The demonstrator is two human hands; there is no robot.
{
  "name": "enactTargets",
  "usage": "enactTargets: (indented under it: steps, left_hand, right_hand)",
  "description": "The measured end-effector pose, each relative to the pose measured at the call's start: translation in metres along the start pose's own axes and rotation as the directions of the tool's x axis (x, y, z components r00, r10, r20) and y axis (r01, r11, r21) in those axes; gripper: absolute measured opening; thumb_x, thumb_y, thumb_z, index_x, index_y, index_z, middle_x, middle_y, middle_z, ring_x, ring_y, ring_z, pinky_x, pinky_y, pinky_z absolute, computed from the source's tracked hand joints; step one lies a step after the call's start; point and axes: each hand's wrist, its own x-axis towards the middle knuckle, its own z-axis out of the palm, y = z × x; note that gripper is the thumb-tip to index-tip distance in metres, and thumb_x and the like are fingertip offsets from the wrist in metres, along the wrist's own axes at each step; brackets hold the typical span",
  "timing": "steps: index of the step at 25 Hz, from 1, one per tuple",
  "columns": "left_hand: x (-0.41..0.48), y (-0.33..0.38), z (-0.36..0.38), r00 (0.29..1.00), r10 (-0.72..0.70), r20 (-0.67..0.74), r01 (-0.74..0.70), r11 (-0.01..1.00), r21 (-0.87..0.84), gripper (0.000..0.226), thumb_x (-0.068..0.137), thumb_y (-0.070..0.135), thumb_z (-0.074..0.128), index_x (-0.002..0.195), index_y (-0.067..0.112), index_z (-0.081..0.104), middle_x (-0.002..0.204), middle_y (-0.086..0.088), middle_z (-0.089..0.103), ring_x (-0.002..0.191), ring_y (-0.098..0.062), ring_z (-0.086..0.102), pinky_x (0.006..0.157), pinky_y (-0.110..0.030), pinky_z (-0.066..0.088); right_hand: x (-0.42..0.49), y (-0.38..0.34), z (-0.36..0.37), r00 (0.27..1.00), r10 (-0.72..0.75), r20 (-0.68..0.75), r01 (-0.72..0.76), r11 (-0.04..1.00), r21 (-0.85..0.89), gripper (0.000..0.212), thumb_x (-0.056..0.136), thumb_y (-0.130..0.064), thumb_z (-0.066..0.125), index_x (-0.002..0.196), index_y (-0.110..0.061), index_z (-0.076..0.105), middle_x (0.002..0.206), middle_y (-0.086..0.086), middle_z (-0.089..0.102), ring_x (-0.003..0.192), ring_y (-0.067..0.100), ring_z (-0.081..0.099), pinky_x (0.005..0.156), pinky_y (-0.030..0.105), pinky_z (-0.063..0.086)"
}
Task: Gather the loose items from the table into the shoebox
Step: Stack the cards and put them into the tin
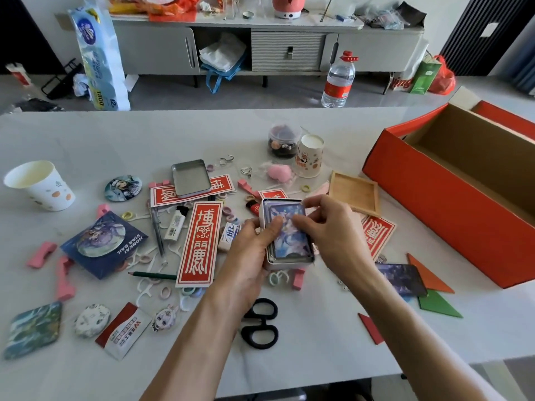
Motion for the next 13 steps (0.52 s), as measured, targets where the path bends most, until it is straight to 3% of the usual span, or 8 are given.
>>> enactTargets:
  steps: [3, 5, 7, 9, 11, 13]
  left_hand:
    - [-0.001, -0.004, 0.006, 1.0, -0.015, 0.012, 0.015, 1.0, -0.003, 0.031, 0.091, 0.02, 0.065, 0.118, 0.008, 0.059, 0.098, -0.012, 0.076, 0.084, -0.024, 0.075, 0.067, -0.039, 0.063]
    - [-0.001, -0.008, 0.013, 0.999, -0.033, -0.003, 0.033, 0.999, -0.002, 0.026, 0.091, 0.018, 0.065, 0.115, 0.009, 0.059, 0.095, -0.01, 0.077, 0.08, -0.022, 0.075, 0.068, -0.04, 0.062]
    - [-0.001, -0.012, 0.02, 0.998, -0.049, -0.028, 0.048, 0.999, -0.022, 0.028, 0.091, 0.016, 0.065, 0.117, 0.007, 0.059, 0.095, -0.011, 0.076, 0.075, -0.022, 0.074, 0.061, -0.038, 0.061]
    - [-0.002, -0.016, 0.029, 0.997, -0.07, -0.037, 0.067, 0.996, -0.055, 0.033, 0.091, 0.015, 0.064, 0.122, 0.003, 0.059, 0.1, -0.016, 0.075, 0.073, -0.026, 0.073, 0.052, -0.035, 0.059]
    - [-0.004, -0.02, 0.035, 0.996, -0.09, -0.026, 0.089, 0.995, -0.049, 0.036, 0.092, 0.019, 0.063, 0.125, 0.003, 0.059, 0.107, -0.02, 0.072, 0.073, -0.028, 0.071, 0.043, -0.027, 0.05]
    - [-0.007, -0.025, 0.039, 0.996, -0.091, -0.021, 0.091, 0.996, -0.012, 0.037, 0.093, 0.023, 0.063, 0.125, 0.005, 0.06, 0.103, -0.018, 0.073, 0.068, -0.027, 0.07, 0.041, -0.02, 0.043]
  right_hand:
    - [0.0, 0.012, -0.01, 0.995, -0.054, -0.079, 0.047, 0.995, -0.084, 0.02, 0.086, -0.032, 0.072, 0.102, -0.028, 0.061, 0.082, -0.009, 0.065, 0.065, -0.002, 0.062, 0.047, 0.012, 0.042]
    - [-0.002, 0.031, -0.037, 0.988, -0.081, -0.13, 0.048, 0.969, -0.244, 0.019, 0.085, -0.033, 0.072, 0.102, -0.032, 0.062, 0.085, -0.013, 0.064, 0.071, 0.002, 0.06, 0.055, 0.018, 0.046]
    - [-0.007, 0.06, -0.07, 0.998, -0.007, -0.07, -0.03, 0.857, -0.514, 0.028, 0.082, -0.035, 0.075, 0.106, -0.034, 0.062, 0.096, -0.011, 0.064, 0.08, 0.007, 0.059, 0.065, 0.027, 0.052]
    - [-0.015, 0.088, -0.096, 0.983, 0.181, -0.004, -0.124, 0.659, -0.742, 0.047, 0.076, -0.041, 0.078, 0.118, -0.034, 0.058, 0.112, -0.006, 0.058, 0.096, 0.013, 0.054, 0.075, 0.033, 0.054]
    - [-0.02, 0.109, -0.106, 0.971, 0.241, 0.011, -0.129, 0.558, -0.82, 0.06, 0.073, -0.047, 0.077, 0.127, -0.033, 0.053, 0.122, -0.002, 0.052, 0.109, 0.018, 0.047, 0.084, 0.034, 0.048]
    - [-0.022, 0.12, -0.107, 0.982, 0.19, 0.023, -0.085, 0.544, -0.834, 0.063, 0.071, -0.052, 0.076, 0.126, -0.031, 0.054, 0.122, -0.001, 0.051, 0.111, 0.02, 0.043, 0.085, 0.033, 0.04]
